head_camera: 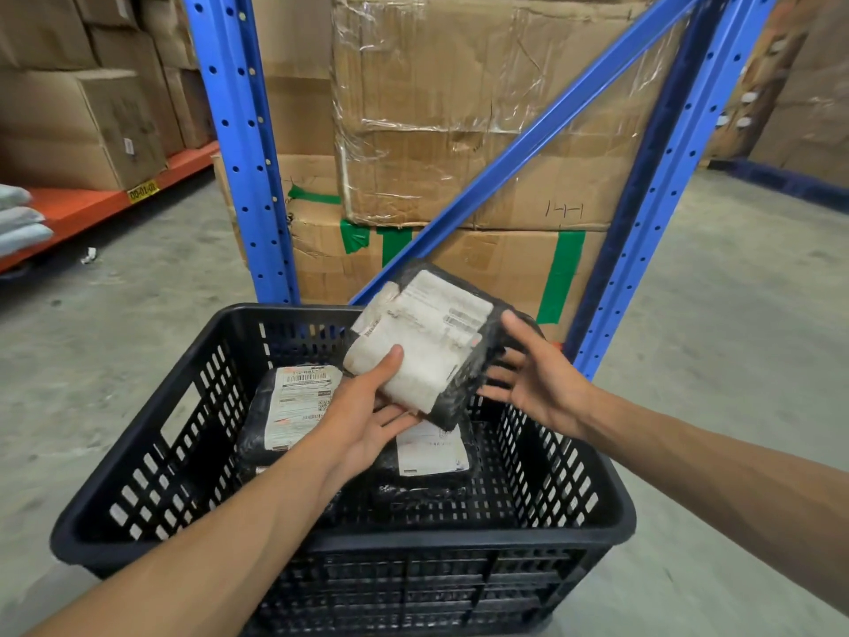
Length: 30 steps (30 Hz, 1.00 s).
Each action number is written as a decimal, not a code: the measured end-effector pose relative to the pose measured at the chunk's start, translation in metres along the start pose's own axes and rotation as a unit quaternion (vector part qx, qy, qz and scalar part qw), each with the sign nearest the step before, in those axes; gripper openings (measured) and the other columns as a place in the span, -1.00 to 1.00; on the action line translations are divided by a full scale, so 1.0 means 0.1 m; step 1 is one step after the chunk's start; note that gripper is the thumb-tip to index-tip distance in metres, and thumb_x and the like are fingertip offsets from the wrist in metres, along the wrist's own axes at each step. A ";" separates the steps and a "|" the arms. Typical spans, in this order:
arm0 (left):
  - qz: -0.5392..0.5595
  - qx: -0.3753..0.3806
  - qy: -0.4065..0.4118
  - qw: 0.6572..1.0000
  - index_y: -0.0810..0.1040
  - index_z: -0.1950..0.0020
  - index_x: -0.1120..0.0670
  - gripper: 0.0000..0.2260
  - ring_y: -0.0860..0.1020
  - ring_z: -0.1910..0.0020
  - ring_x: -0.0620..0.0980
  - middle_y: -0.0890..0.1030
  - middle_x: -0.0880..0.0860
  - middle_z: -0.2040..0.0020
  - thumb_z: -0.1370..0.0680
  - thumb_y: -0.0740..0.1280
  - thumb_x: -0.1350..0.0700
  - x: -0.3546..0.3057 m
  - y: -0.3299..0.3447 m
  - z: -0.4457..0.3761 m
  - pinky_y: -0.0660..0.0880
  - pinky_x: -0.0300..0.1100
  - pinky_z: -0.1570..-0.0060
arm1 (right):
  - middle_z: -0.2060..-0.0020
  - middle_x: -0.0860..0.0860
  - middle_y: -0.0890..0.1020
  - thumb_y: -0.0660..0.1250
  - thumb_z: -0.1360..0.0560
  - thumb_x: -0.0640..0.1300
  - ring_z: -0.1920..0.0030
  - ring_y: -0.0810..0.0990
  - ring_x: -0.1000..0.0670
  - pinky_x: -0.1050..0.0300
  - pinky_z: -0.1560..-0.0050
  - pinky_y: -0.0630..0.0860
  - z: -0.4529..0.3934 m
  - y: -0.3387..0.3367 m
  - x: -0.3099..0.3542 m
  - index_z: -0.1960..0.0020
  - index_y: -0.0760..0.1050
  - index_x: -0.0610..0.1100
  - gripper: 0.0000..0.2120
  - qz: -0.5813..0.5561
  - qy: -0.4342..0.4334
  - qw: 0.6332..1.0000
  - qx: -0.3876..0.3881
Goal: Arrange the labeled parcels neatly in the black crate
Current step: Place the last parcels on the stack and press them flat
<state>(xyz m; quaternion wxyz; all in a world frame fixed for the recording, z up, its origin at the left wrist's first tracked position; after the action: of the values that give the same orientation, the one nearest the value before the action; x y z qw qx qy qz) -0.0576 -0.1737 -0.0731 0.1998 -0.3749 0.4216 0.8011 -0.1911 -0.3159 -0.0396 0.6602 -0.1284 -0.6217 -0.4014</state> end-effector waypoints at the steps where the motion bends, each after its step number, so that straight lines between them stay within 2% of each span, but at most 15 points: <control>1: 0.007 -0.001 -0.005 1.000 0.35 -0.43 0.06 -0.22 0.62 -0.14 0.22 0.56 0.23 -0.31 -0.27 0.55 0.00 0.00 0.01 0.01 0.65 0.08 0.04 | -0.11 -0.16 0.70 0.51 -0.42 0.06 -0.05 0.71 -0.17 -0.14 0.05 0.69 -0.01 0.02 -0.06 -0.31 0.50 -0.13 -0.47 0.022 0.012 1.000 0.007; 4: -0.030 -0.034 -0.044 0.998 0.16 -0.50 -0.05 -0.15 0.63 -0.12 0.27 0.53 0.28 -0.31 -0.34 0.58 0.07 0.08 -0.07 0.00 0.66 0.13 0.04 | -0.11 -0.10 0.69 0.46 -0.48 -0.14 -0.03 0.68 -0.14 -0.18 0.04 0.67 -0.11 -0.02 -0.21 -0.29 0.50 -0.04 -0.61 0.044 0.016 0.998 -0.030; 7: -0.096 -0.079 -0.060 0.990 0.00 -0.55 -0.14 -0.03 0.58 -0.20 0.24 0.47 0.21 -0.38 -0.36 0.58 0.02 0.15 -0.21 -0.01 0.64 0.12 -0.04 | -0.17 -0.12 0.69 0.30 -0.50 -0.14 -0.09 0.63 -0.14 -0.13 0.04 0.55 -0.21 -0.07 -0.31 -0.32 0.50 0.07 -0.60 0.064 0.022 0.995 -0.079; 9: -0.142 -0.108 -0.039 0.983 0.04 -0.57 -0.05 -0.10 0.54 -0.23 0.18 0.40 0.15 -0.44 -0.41 0.53 -0.07 0.16 -0.27 -0.03 0.61 0.04 -0.12 | -0.22 -0.19 0.65 0.20 -0.50 -0.12 -0.18 0.61 -0.19 -0.11 -0.14 0.49 -0.27 -0.12 -0.37 -0.39 0.45 0.06 -0.54 0.088 0.045 0.989 -0.106; 11: -0.160 -0.123 -0.031 0.979 0.05 -0.58 0.01 -0.23 0.54 -0.17 0.13 0.36 0.13 -0.48 -0.52 0.42 -0.05 0.19 -0.27 -0.08 0.57 0.02 -0.20 | -0.24 -0.20 0.65 0.10 -0.53 -0.15 -0.25 0.61 -0.23 -0.25 -0.30 0.50 -0.35 -0.20 -0.42 -0.36 0.48 -0.05 -0.57 0.116 0.069 0.981 -0.142; 12: -0.172 -0.125 -0.036 0.977 0.01 -0.59 -0.01 -0.28 0.55 -0.13 0.11 0.34 0.11 -0.49 -0.57 0.36 -0.01 0.23 -0.25 -0.11 0.58 0.00 -0.20 | -0.22 -0.21 0.66 0.06 -0.57 -0.16 -0.21 0.63 -0.24 -0.26 -0.28 0.54 -0.40 -0.26 -0.45 -0.26 0.53 -0.11 -0.63 0.126 0.081 0.975 -0.161; 14: -0.206 -0.124 -0.065 0.969 0.07 -0.58 0.04 -0.39 0.56 -0.08 0.08 0.36 0.10 -0.46 -0.61 0.29 0.10 0.30 -0.19 -0.17 0.62 -0.09 -0.05 | -0.10 -0.20 0.71 0.02 -0.65 -0.12 -0.09 0.69 -0.23 -0.15 -0.09 0.64 -0.48 -0.33 -0.56 -0.07 0.59 -0.13 -0.65 0.138 0.111 0.966 -0.187; 17: -0.223 -0.137 -0.100 0.960 0.18 -0.52 0.18 -0.53 0.48 -0.07 0.03 0.35 0.08 -0.43 -0.62 0.22 0.26 0.42 -0.18 -0.22 0.62 -0.16 0.20 | 0.17 -0.13 0.75 0.05 -0.68 -0.07 0.16 0.72 -0.16 0.03 0.23 0.66 -0.60 -0.34 -0.77 0.08 0.62 -0.14 -0.60 0.142 0.147 0.964 -0.170; 19: -0.264 -0.162 -0.117 0.944 0.14 -0.55 0.17 -0.51 0.54 -0.07 0.07 0.28 0.10 -0.48 -0.63 0.19 0.23 0.48 -0.26 -0.22 0.65 -0.14 0.27 | 0.34 -0.07 0.74 0.08 -0.65 -0.17 0.30 0.70 -0.11 0.07 0.29 0.63 -0.67 -0.34 -0.88 0.14 0.59 -0.15 -0.65 0.148 0.153 0.964 -0.162; 21: -0.308 -0.182 -0.122 0.926 0.06 -0.60 0.10 -0.46 0.63 0.04 0.11 0.16 0.13 -0.57 -0.64 0.17 0.17 0.51 -0.36 -0.22 0.67 -0.15 0.31 | 0.45 -0.01 0.71 0.08 -0.61 -0.29 0.41 0.68 -0.04 0.07 0.29 0.62 -0.74 -0.34 -0.97 0.12 0.55 -0.16 -0.71 0.162 0.142 0.962 -0.165; 22: -0.324 -0.189 -0.119 0.919 0.03 -0.61 0.10 -0.45 0.65 0.08 0.12 0.12 0.12 -0.59 -0.65 0.16 0.16 0.51 -0.39 -0.22 0.67 -0.17 0.33 | 0.39 -0.03 0.72 0.07 -0.59 -0.33 0.40 0.68 -0.04 0.05 0.26 0.64 -0.76 -0.33 -1.01 0.06 0.55 -0.18 -0.72 0.171 0.135 0.962 -0.162; 24: -0.349 -0.187 -0.112 0.911 -0.07 -0.62 0.08 -0.41 0.66 0.11 0.11 0.07 0.11 -0.62 -0.65 0.13 0.17 0.53 -0.42 -0.26 0.65 -0.22 0.40 | 0.13 -0.12 0.73 0.04 -0.58 -0.38 0.25 0.69 -0.10 0.00 0.20 0.68 -0.80 -0.29 -1.09 -0.15 0.55 -0.21 -0.66 0.175 0.127 0.964 -0.153; 26: -0.377 -0.176 -0.111 0.902 -0.21 -0.62 0.05 -0.36 0.69 0.18 0.07 0.05 0.11 -0.63 -0.65 0.10 0.19 0.55 -0.44 -0.30 0.62 -0.21 0.45 | -0.01 -0.14 0.72 0.02 -0.58 -0.38 0.12 0.71 -0.13 0.00 0.20 0.70 -0.81 -0.24 -1.12 -0.24 0.53 -0.18 -0.60 0.179 0.117 0.967 -0.140; 28: -0.403 -0.182 -0.103 0.891 -0.26 -0.61 0.05 -0.35 0.72 0.17 0.09 0.06 0.13 -0.63 -0.64 0.07 0.20 0.51 -0.45 -0.31 0.63 -0.18 0.41 | -0.11 -0.17 0.71 0.01 -0.58 -0.39 -0.04 0.71 -0.19 -0.10 0.02 0.70 -0.81 -0.21 -1.09 -0.29 0.52 -0.15 -0.56 0.206 0.106 0.964 -0.134; 30: -0.414 -0.189 -0.094 0.886 -0.24 -0.61 0.05 -0.36 0.73 0.14 0.11 0.19 0.15 -0.59 -0.65 0.07 0.20 0.48 -0.46 -0.28 0.67 -0.09 0.30 | -0.21 -0.20 0.66 0.01 -0.61 -0.37 -0.18 0.66 -0.26 -0.23 -0.18 0.63 -0.79 -0.24 -1.08 -0.38 0.47 -0.14 -0.55 0.238 0.111 0.955 -0.139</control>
<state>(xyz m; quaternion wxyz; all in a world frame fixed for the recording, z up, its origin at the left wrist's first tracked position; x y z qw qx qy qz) -0.0467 -0.1713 -0.1440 0.4771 -0.4686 0.0479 0.7420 -0.1405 -0.3443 -0.1625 0.7767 -0.3184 -0.4341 -0.3269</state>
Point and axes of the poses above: each hand's wrist, its own z-axis away from the middle knuckle, its own y-axis out of the palm, x = y × z, the point moved 10 cm from there along -z, towards the middle knuckle
